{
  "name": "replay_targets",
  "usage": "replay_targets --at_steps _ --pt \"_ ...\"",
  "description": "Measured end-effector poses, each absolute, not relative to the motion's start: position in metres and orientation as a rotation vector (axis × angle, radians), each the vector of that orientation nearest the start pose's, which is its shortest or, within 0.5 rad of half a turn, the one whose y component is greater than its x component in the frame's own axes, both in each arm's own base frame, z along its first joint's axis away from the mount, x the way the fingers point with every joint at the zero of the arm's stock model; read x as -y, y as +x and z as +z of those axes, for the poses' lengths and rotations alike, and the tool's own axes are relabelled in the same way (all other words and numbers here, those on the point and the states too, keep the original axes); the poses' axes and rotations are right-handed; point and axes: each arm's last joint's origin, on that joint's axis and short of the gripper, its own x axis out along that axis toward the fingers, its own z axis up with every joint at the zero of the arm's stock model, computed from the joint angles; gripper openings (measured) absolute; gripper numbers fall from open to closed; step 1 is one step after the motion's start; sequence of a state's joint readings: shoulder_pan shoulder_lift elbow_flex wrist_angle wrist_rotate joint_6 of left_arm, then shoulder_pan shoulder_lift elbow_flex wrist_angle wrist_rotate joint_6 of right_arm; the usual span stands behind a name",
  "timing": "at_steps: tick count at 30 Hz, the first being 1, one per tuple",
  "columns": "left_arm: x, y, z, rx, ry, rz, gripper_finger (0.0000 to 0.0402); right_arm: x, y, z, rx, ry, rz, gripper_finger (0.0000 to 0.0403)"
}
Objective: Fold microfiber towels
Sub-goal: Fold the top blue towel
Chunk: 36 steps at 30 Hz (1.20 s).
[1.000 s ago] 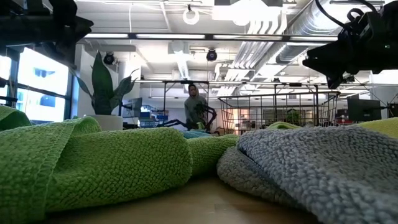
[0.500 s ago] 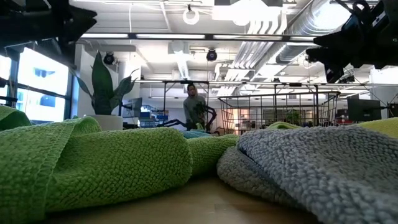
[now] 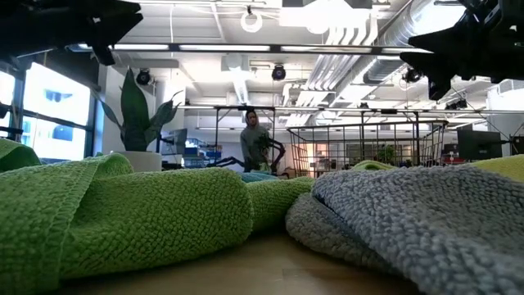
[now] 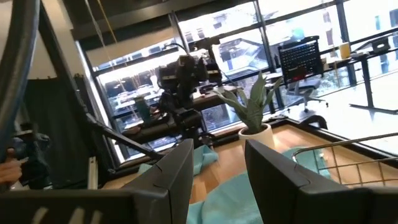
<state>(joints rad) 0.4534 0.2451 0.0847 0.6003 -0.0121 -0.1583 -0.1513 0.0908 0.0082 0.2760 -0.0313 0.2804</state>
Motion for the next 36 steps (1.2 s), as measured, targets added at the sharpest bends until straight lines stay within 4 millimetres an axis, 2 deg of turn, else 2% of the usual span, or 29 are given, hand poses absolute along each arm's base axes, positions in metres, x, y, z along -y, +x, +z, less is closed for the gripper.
replay_targets --at_steps 10,20,27,36 --pt "-0.044 0.124 0.241 0.302 -0.005 0.334 0.0095 0.011 0.114 0.189 0.224 0.228 -0.057 0.0138" --pt "-0.027 0.175 0.246 0.121 0.039 0.163 0.0095 0.007 0.143 0.199 0.06 0.233 -0.046 0.0138" --pt "-0.01 0.207 0.231 -0.017 0.05 0.06 0.0095 -0.005 0.172 0.209 -0.041 0.154 0.017 0.0138" --pt "0.011 0.226 0.201 -0.171 0.008 -0.037 0.0095 -0.026 0.215 0.205 -0.186 0.006 0.107 0.0138"
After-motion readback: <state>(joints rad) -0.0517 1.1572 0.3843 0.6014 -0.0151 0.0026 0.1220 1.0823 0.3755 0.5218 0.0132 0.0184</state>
